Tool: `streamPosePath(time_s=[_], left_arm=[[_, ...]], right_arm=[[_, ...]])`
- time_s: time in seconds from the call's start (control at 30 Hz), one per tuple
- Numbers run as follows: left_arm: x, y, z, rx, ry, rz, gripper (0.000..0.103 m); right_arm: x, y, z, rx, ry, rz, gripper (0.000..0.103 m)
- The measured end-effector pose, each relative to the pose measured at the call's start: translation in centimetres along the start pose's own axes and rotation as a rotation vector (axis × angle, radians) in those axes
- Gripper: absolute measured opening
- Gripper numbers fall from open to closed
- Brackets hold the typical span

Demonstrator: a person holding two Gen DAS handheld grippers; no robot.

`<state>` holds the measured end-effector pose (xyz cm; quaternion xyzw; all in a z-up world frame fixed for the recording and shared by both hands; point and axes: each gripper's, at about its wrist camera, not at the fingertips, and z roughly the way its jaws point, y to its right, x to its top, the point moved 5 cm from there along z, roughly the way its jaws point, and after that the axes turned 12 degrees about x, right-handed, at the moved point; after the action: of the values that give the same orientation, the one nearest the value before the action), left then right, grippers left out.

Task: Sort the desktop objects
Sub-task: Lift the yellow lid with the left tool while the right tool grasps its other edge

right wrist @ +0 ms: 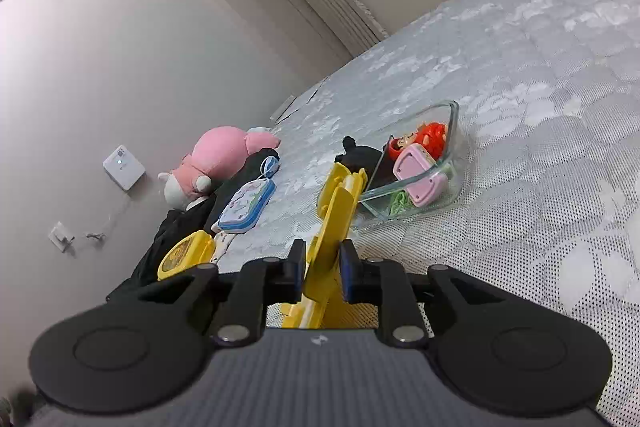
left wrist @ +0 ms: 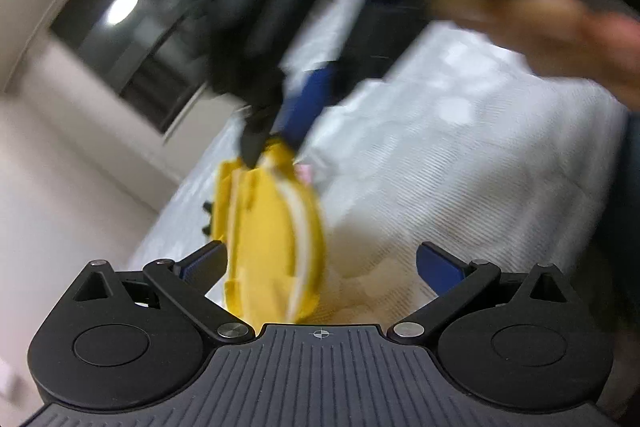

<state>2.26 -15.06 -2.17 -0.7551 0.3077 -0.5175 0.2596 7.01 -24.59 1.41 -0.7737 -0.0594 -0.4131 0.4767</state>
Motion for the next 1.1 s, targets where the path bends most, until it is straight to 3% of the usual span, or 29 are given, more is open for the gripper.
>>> streamPosePath(time_s=[0.03, 0.1, 0.13, 0.2, 0.23, 0.37, 0.47, 0.57, 0.67, 0.83, 0.93, 1.1], left_arm=[[0.1, -0.8, 0.4, -0.022, -0.022, -0.048, 0.103], [0.2, -2.1, 1.2, -0.051, -0.063, -0.121, 0.092], [0.2, -2.4, 1.7, -0.052, -0.083, -0.128, 0.058], [0.2, -3.0, 2.6, -0.032, -0.127, -0.117, 0.039], [0.1, -3.3, 3.0, -0.025, -0.137, -0.123, 0.037], [0.4, -4.6, 3.1, -0.053, -0.144, -0.174, 0.035], [-0.7, -6.4, 3.5, -0.067, -0.152, -0.257, 0.033], [-1.6, -9.9, 3.9, -0.109, -0.182, -0.425, 0.034], [-2.9, -13.8, 4.2, -0.138, -0.195, -0.611, 0.036], [-7.4, -20.5, 5.5, -0.153, -0.227, -0.996, 0.036], [-11.4, -23.6, 6.9, -0.181, -0.26, -1.226, 0.036], [-16.7, -26.1, 8.8, -0.139, -0.299, -1.411, 0.034]], right_arm=[[0.1, -0.1, 0.1, 0.002, -0.001, 0.0, 0.021], [0.3, -0.2, 0.2, 0.004, -0.004, -0.002, 0.022], [0.4, -0.2, 0.3, 0.001, -0.004, -0.003, 0.022], [0.6, -0.1, 0.5, -0.012, 0.0, -0.005, 0.025], [0.6, -0.1, 0.6, -0.02, 0.003, -0.006, 0.026], [0.5, 0.0, 0.5, -0.003, 0.025, 0.002, 0.031], [0.9, 0.3, -0.6, 0.059, 0.117, 0.074, 0.05], [1.4, 0.1, -1.5, 0.077, 0.165, 0.091, 0.051], [1.4, -0.3, -1.1, 0.043, 0.161, 0.059, 0.064], [0.0, -0.5, 2.1, 0.019, 0.072, 0.041, 0.065], [-1.1, -0.4, 4.6, 0.015, 0.014, 0.071, 0.075], [-3.0, -0.7, 9.7, 0.017, -0.125, 0.088, 0.075]])
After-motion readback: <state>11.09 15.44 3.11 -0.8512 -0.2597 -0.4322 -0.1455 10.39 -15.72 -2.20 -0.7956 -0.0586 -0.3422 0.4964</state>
